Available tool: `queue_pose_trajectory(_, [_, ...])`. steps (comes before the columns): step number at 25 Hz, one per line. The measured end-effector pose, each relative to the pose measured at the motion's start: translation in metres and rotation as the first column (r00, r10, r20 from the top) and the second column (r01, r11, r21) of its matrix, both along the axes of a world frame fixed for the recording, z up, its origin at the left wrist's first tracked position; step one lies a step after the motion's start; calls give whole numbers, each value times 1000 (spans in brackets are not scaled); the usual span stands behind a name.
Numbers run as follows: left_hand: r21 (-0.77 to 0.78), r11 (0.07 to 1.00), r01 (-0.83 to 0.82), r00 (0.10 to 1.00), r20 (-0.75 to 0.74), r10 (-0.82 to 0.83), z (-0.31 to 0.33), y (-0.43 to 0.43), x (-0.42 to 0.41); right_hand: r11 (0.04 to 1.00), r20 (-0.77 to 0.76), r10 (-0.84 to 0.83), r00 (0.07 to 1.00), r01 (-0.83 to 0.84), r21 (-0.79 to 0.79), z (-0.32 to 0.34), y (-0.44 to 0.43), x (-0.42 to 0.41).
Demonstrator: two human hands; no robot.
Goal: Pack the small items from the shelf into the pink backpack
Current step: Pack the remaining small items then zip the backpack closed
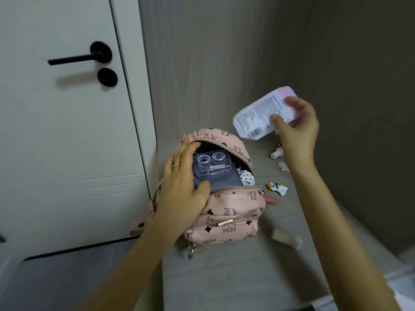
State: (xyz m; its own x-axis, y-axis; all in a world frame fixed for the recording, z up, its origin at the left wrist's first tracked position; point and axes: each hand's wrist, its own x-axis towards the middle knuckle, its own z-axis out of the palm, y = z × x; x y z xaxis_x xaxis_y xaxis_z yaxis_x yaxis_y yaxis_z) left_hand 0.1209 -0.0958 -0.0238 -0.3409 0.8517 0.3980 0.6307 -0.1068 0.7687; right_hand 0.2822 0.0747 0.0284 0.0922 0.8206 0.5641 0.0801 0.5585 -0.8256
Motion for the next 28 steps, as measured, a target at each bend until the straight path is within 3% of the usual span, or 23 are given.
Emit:
queue_pose_trajectory(2, [9, 999, 31, 998, 48, -32, 2, -6, -2, 982, -184, 173, 968, -185, -47, 12, -52, 4])
queue_pose_trajectory(4, [27, 994, 103, 983, 151, -106, 6, -14, -4, 938, -234, 293, 927, -326, -120, 6, -99, 8])
queue_pose_trajectory(7, [39, 978, 206, 949, 234, -210, 10, -29, -10, 930, -36, 292, 956, -293, -224, -16, -147, 12])
queue_pose_trajectory(11, [13, 925, 380, 899, 231, -373, 10, -51, -21, 962, 236, 217, 947, -166, -219, -33, -166, 12])
queue_pose_trajectory(14, [-151, 890, 429, 902, 13, -432, 5, -59, -28, 974, 373, 139, 917, -59, -218, -37, -172, 8])
queue_pose_trajectory(17, [-246, 900, 359, 899, -169, -404, 2, -63, -23, 982, 469, 38, 883, 55, -183, -37, -175, 3])
queue_pose_trajectory(20, [-127, 926, 356, 911, -174, -374, 0, -66, -17, 983, 487, 19, 873, 71, -166, -37, -177, 3])
queue_pose_trajectory(23, [-17, 944, 329, 930, -170, -327, -7, -68, -12, 993, 624, 4, 782, 70, -95, -38, -176, 7])
queue_pose_trajectory(28, [70, 946, 316, 947, -84, -310, -12, -67, -9, 960, 607, 203, 768, -32, -280, -21, -164, 25])
